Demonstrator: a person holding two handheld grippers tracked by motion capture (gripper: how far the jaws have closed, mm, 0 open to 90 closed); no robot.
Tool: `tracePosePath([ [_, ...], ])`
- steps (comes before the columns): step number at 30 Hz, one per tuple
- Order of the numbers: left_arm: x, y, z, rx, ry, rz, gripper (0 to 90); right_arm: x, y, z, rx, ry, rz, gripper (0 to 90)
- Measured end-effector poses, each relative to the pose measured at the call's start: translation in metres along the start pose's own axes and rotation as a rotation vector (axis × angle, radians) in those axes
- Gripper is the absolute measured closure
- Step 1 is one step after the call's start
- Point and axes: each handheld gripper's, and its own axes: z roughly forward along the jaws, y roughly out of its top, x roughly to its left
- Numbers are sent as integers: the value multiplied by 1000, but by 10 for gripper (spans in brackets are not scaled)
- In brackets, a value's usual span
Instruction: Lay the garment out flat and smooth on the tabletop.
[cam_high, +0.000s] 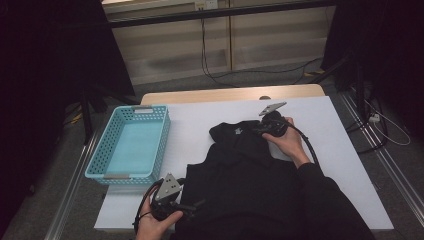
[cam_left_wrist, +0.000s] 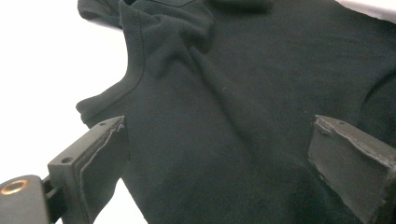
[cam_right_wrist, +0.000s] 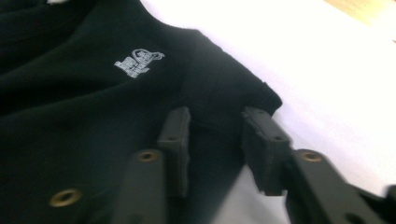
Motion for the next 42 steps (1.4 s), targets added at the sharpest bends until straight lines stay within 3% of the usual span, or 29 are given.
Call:
tracePosePath([
  [4, 2, 0, 2, 9, -12, 6, 60, -1, 3, 2, 17, -3, 25, 593],
  [9, 4, 0, 3, 10, -5, 10, 62, 4, 5, 4, 15, -9, 14, 791],
  [12, 6, 0, 3, 8, -6, 6, 62, 5, 6, 3, 20, -13, 29, 834],
  [17, 6, 0, 3, 9, -5, 10, 62, 5, 8, 2, 25, -14, 23, 850],
  [20, 7, 0, 5, 13, -7, 0, 62, 0, 9, -3, -7, -3, 56, 850],
  [30, 7, 1, 6, 15, -5, 7, 64, -9, 21, -16, -67, -1, 91, 844],
  [35, 6, 1, 5, 13, -6, 13, 64, -10, 26, -17, -60, 0, 82, 839],
  [42, 5, 1, 6, 18, -6, 18, 64, -13, 20, -19, -50, 2, 88, 832],
])
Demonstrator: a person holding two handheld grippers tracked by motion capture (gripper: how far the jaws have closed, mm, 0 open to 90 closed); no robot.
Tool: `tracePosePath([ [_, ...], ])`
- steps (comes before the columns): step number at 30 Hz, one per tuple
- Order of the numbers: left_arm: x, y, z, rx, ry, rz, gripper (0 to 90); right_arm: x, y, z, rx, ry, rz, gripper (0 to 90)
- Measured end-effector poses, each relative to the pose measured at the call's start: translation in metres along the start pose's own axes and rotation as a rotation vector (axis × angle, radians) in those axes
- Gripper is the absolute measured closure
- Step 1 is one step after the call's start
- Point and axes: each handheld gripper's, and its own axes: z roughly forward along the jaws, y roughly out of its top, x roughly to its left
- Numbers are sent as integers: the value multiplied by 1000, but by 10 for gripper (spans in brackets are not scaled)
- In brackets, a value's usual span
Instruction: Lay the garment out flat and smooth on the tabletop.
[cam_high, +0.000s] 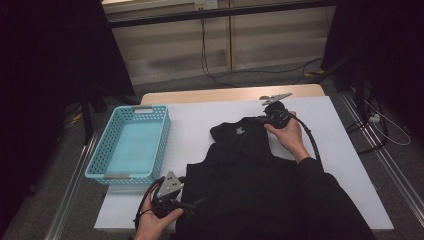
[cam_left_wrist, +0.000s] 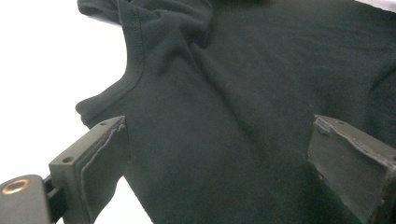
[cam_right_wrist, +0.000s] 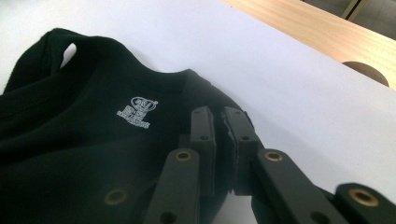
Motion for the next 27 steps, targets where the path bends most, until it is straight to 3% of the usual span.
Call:
tracePosePath([
  [9, -1, 0, 1, 8, 1, 13, 64, -2, -12, 4, 30, 9, 7, 809],
  [12, -1, 0, 1, 10, 6, 16, 64, -3, -12, 4, 26, 14, 16, 769],
  [17, -2, 0, 1, 11, 7, 23, 64, -1, -19, 6, 71, 10, -19, 681],
  [20, -3, 0, 1, 13, 4, 27, 63, -4, -25, 6, 68, 10, -2, 680],
  [23, -3, 0, 2, 16, 11, 31, 63, -6, -28, 6, 77, 14, 6, 710],
  [27, -3, 0, 2, 16, 11, 35, 64, 0, -25, 8, 79, 10, -24, 840],
])
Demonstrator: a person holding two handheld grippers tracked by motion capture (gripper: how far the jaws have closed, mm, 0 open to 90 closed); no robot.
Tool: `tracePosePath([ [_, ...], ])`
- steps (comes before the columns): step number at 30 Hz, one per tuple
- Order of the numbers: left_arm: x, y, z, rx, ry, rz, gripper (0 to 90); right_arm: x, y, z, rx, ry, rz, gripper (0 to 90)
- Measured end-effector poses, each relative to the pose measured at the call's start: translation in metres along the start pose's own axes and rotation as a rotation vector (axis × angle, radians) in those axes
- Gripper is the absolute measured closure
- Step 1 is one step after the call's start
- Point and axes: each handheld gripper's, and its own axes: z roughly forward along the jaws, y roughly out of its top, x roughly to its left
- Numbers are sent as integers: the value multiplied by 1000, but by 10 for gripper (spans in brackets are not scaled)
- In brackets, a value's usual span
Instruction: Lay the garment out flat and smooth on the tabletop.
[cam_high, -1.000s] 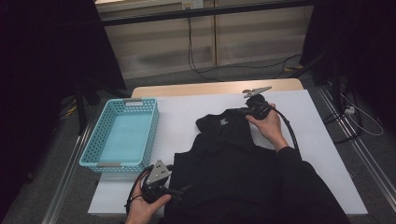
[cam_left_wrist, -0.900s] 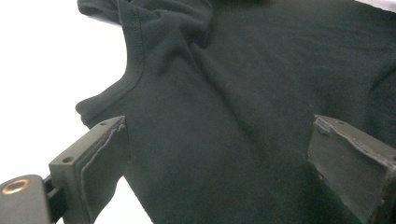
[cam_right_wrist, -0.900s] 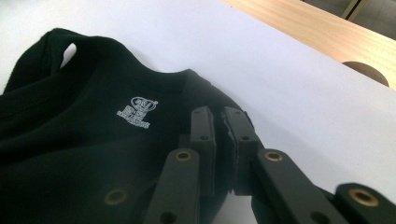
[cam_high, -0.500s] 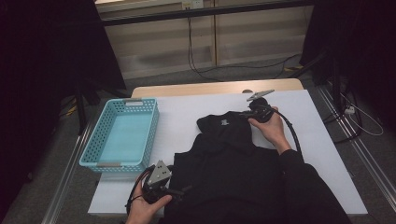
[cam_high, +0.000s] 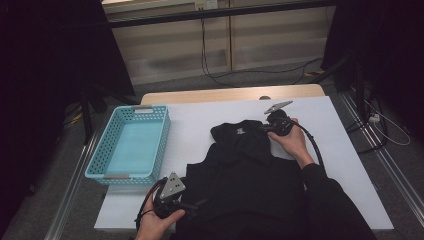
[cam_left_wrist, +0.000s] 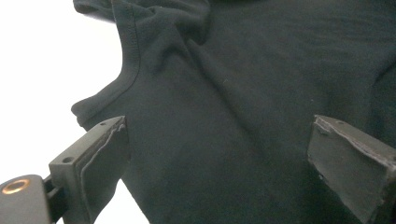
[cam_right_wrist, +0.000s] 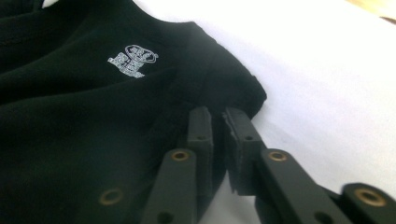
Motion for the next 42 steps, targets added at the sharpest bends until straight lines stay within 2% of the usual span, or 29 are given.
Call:
tracePosePath([
  [4, 0, 0, -1, -6, 1, -3, 64, 0, 3, -2, -11, -4, 7, 863],
  [6, 0, 0, -2, -10, 11, 4, 64, -3, 4, -7, -38, -7, 25, 863],
  [11, -1, 0, 0, -11, -3, 0, 64, -10, 10, -18, -82, -18, 57, 860],
  [13, -2, 1, 0, -5, -5, 13, 64, -13, 14, -20, -94, -24, 69, 865],
  [18, -1, 0, 0, -1, 0, 15, 64, -16, 25, -17, -117, -16, 86, 873],
  [21, -1, 0, 0, -2, -6, 12, 64, -18, 34, -13, -140, -28, 102, 875],
  [23, -1, 0, 0, -4, -8, 12, 64, -19, 41, -11, -140, -50, 95, 875],
  [31, -2, 0, -1, -10, -12, 12, 64, -28, 64, 2, -145, -129, 116, 876],
  [36, -2, -1, -2, -11, -16, 12, 63, -32, 69, 10, -137, -149, 125, 870],
  [38, -1, -1, -3, -10, -11, 17, 64, -34, 68, 12, -143, -178, 135, 851],
  [39, -1, -1, -3, -11, -11, 17, 64, -36, 67, 13, -141, -173, 140, 840],
  [40, -1, -1, -3, -11, -11, 17, 64, -38, 65, 14, -123, -188, 144, 828],
  [42, -2, -1, -3, -9, -15, 15, 64, -40, 61, 16, -99, -196, 153, 738],
])
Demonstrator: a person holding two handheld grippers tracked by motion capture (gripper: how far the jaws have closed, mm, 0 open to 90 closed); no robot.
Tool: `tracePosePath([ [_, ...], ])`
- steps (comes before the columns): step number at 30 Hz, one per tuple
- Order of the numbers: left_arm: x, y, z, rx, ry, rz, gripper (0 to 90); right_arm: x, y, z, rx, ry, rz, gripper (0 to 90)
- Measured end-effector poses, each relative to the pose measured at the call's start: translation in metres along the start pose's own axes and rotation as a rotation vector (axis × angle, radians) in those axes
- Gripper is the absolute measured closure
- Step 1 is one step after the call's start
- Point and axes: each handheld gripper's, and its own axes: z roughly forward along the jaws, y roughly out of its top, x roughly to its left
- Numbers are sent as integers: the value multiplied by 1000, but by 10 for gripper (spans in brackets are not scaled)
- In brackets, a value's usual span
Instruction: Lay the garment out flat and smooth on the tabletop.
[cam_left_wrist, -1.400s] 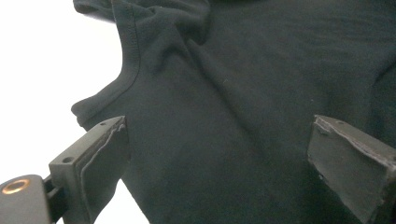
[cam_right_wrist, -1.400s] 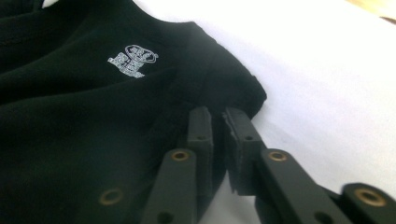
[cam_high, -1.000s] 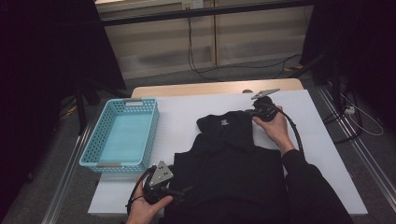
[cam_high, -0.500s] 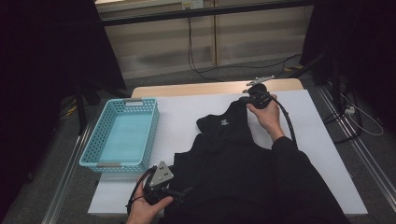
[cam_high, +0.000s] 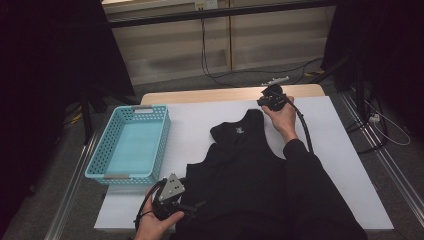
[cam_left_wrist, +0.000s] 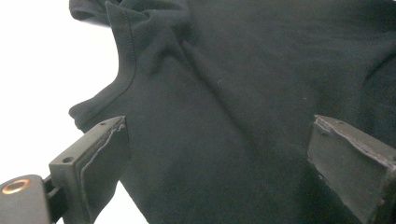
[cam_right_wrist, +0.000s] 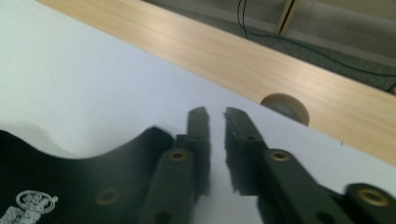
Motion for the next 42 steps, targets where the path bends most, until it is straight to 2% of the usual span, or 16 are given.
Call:
tracePosePath([
  [2, 0, 0, 0, -4, 2, -2, 64, 0, -3, 0, 18, -11, -5, 712],
  [6, 0, 0, 1, 3, 4, 7, 64, 10, -5, -5, -12, 35, -17, 635],
  [8, -1, 0, 1, -2, 6, 1, 63, 25, -6, -10, -29, 112, -47, 651],
  [10, -1, 1, 1, -3, 5, -1, 64, 38, -6, -13, -37, 152, -79, 675],
  [12, -1, 1, 1, 1, 5, 3, 64, 59, -8, -15, -46, 216, -123, 696],
  [16, -1, 1, 1, 3, 8, 8, 63, 97, -9, -15, -60, 305, -200, 753],
  [19, -1, 1, 0, 0, 7, 3, 64, 118, -9, -12, -56, 344, -245, 765],
  [22, -1, 1, 0, -1, 6, 4, 64, 130, -10, -3, -43, 352, -262, 715],
  [27, -3, 1, 0, 2, 12, 29, 64, 138, -10, 13, -41, 348, -260, 589],
  [30, -4, 1, 1, 4, 11, 26, 64, 139, -9, 23, -12, 337, -256, 581],
  [31, -3, 1, 0, 3, 11, 26, 63, 140, -10, 25, -1, 336, -260, 598],
  [33, -3, 1, 0, 2, 13, 27, 64, 140, -11, 30, 21, 330, -269, 694],
  [35, -3, 1, 0, 2, 12, 26, 64, 140, -11, 31, 21, 337, -267, 815],
  [38, -3, 1, 2, 5, 6, 23, 64, 139, -5, 29, 0, 346, -259, 854],
  [41, -4, 2, 2, 11, 4, 30, 64, 137, 7, 26, -21, 339, -255, 855],
  [42, -5, 1, 2, 1, 0, 21, 64, 135, 10, 26, -27, 332, -250, 855],
])
